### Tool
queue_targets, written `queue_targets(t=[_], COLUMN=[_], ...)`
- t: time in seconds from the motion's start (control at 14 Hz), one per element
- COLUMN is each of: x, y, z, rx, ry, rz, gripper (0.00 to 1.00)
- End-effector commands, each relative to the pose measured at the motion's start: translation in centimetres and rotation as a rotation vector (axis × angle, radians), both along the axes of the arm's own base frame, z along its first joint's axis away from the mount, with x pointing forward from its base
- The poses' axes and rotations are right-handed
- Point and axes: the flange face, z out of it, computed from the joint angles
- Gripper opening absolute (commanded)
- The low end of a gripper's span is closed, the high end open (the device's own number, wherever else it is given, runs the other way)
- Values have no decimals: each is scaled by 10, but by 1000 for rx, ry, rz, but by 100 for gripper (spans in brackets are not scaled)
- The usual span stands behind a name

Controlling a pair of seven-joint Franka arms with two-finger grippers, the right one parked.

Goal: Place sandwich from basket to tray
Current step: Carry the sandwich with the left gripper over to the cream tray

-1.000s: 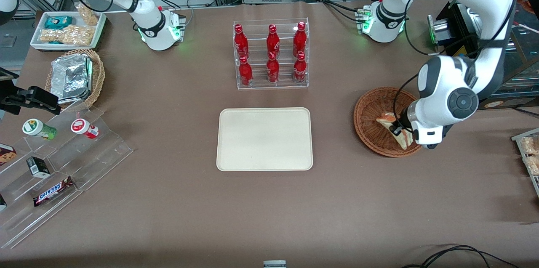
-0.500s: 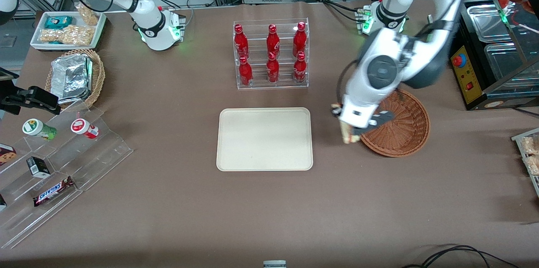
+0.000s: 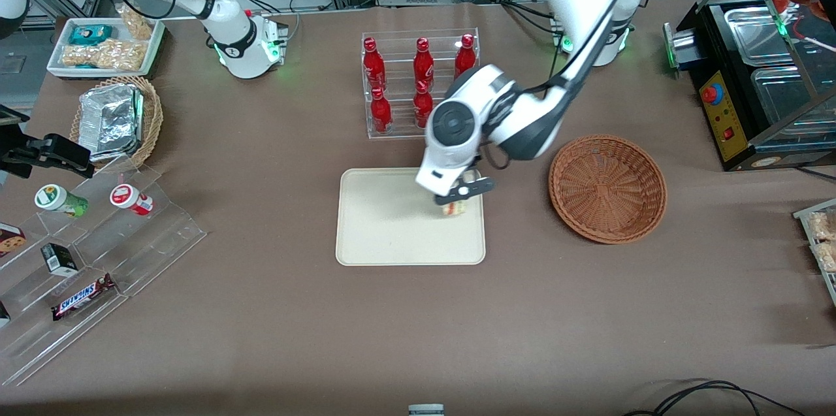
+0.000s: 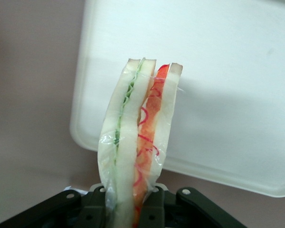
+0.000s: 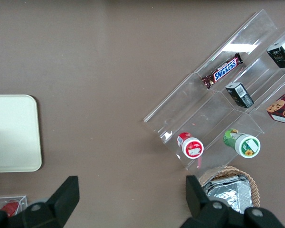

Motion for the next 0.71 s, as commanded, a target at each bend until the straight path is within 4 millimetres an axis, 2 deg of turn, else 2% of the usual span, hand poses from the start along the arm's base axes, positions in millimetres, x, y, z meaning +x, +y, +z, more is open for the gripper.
queue_targets(t=[0.0,0.07,0.29,0.43,0.57,0.64], x=[-7,-15,-13,-11,-14,-14], y=[-42,-50,-54,-58,-59,-59], z=[-14,-16,-43,-58,-64,-65], rx=[-32,-30,-13,-12,-4,5], ry=[-44,-48,-53,-69,-67,-80], rz=[-25,-35,-49,-57,-84,-96], gripper=[14,15,19,28,43,61])
